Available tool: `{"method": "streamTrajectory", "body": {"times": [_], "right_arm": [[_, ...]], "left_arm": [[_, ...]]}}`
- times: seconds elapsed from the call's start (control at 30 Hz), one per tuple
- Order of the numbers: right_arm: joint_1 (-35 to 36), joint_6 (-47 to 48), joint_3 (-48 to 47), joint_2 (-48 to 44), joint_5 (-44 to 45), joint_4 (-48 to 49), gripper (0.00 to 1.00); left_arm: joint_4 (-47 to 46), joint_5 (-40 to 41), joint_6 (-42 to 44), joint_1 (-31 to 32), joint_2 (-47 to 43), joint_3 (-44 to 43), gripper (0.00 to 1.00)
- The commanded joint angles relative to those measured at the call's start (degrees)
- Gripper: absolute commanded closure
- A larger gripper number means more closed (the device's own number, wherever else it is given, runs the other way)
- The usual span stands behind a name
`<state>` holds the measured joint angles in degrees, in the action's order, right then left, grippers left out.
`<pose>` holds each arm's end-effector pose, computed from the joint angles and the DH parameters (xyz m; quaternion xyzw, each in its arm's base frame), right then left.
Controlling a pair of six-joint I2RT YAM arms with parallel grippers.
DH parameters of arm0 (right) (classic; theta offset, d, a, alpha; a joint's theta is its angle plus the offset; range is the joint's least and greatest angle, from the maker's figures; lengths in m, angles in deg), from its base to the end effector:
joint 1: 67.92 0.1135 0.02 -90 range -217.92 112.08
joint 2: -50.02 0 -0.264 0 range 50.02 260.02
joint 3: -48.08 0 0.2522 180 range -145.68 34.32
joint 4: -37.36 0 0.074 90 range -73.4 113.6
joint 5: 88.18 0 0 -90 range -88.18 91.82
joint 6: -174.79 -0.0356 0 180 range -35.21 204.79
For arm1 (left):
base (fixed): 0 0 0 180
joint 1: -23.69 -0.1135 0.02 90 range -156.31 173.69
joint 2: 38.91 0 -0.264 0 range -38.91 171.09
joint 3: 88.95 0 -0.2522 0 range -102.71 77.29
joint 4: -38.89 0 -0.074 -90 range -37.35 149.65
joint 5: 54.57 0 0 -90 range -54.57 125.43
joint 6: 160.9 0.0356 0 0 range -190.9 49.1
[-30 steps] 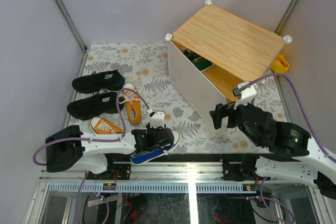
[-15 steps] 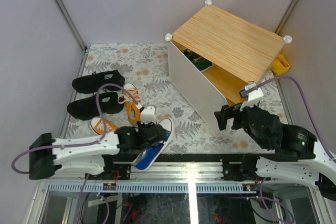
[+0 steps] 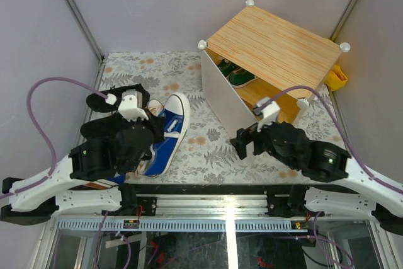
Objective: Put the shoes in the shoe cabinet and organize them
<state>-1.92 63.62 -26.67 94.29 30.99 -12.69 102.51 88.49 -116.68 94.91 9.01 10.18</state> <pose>0.0758 0.1275 0.3905 -0.1673 0.7863 0.2357 0.5461 0.0710 -0.1203 0.3980 -0.0445 0.8070 -0.1748 0.5623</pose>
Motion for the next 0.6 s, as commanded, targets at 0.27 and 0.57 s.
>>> {"method": "streamTrajectory", "body": {"times": [0.27,0.57], "right_arm": [[0.10,-1.87,2.76,3.98,-50.52,28.23,0.01],[0.10,0.65,-3.37,-5.60,-38.23,14.65,0.01]], "left_arm": [[-11.94,9.80,23.43,0.22,5.45,-18.82,1.00],[-17.24,1.71,31.94,0.23,16.96,-34.20,1.00]]}}
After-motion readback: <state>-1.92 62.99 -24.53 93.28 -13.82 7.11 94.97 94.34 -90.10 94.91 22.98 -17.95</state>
